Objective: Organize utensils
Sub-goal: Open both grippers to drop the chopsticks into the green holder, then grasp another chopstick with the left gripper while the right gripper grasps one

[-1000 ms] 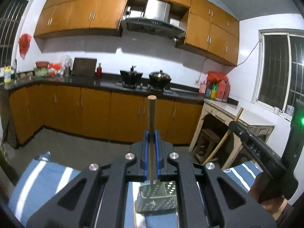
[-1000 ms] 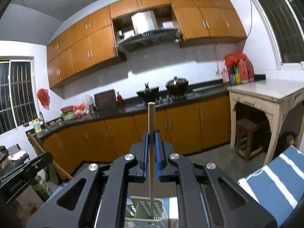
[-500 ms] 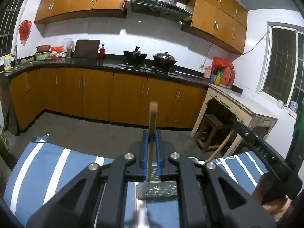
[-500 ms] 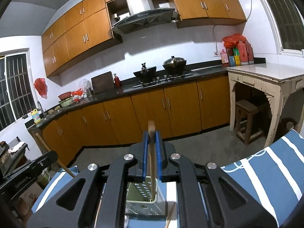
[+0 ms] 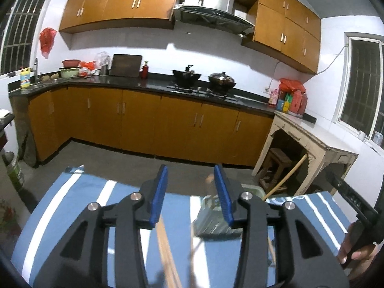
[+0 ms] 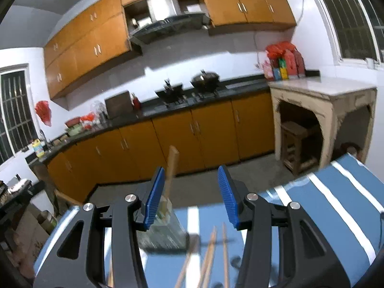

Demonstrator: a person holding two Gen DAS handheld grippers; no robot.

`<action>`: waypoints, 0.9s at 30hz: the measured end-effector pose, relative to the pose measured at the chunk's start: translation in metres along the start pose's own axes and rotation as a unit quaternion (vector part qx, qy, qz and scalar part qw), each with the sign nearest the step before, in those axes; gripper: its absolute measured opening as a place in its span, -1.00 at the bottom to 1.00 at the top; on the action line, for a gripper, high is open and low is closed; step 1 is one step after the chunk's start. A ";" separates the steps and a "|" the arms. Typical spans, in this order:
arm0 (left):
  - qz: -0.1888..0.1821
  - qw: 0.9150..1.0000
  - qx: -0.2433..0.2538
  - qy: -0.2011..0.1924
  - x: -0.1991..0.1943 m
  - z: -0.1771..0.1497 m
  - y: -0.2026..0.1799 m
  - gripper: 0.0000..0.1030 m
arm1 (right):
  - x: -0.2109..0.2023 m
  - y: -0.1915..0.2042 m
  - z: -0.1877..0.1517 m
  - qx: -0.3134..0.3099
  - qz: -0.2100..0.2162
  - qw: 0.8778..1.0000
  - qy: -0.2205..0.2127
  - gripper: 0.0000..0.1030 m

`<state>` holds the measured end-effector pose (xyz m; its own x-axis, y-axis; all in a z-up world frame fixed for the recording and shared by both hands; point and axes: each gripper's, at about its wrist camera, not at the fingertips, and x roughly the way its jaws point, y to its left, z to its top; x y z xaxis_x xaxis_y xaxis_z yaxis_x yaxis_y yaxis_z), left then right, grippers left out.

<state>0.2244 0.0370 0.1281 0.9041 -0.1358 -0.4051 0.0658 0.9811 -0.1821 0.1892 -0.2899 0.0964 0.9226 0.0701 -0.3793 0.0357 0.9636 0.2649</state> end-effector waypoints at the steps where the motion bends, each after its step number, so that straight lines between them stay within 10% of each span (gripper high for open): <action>1: 0.007 1.000 -0.003 0.004 -0.004 -0.009 0.007 -0.17 | 0.001 -0.005 -0.008 0.001 -0.004 1.000 0.011 -0.08; 12: 0.062 0.989 -0.024 0.134 0.026 -0.129 0.056 -0.12 | 0.046 -0.040 -0.146 0.013 -0.035 0.979 0.203 -0.23; 27: 0.028 0.977 -0.013 0.209 0.056 -0.184 0.047 -0.30 | 0.054 -0.062 -0.166 0.006 -0.116 0.970 0.215 -0.86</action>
<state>0.2002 0.0499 -0.0682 0.6544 -0.1314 -0.7446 0.0054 0.9856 -0.1692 0.1732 -0.3034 -0.0874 0.6438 -0.0448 -0.7639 0.2297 0.9636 0.1370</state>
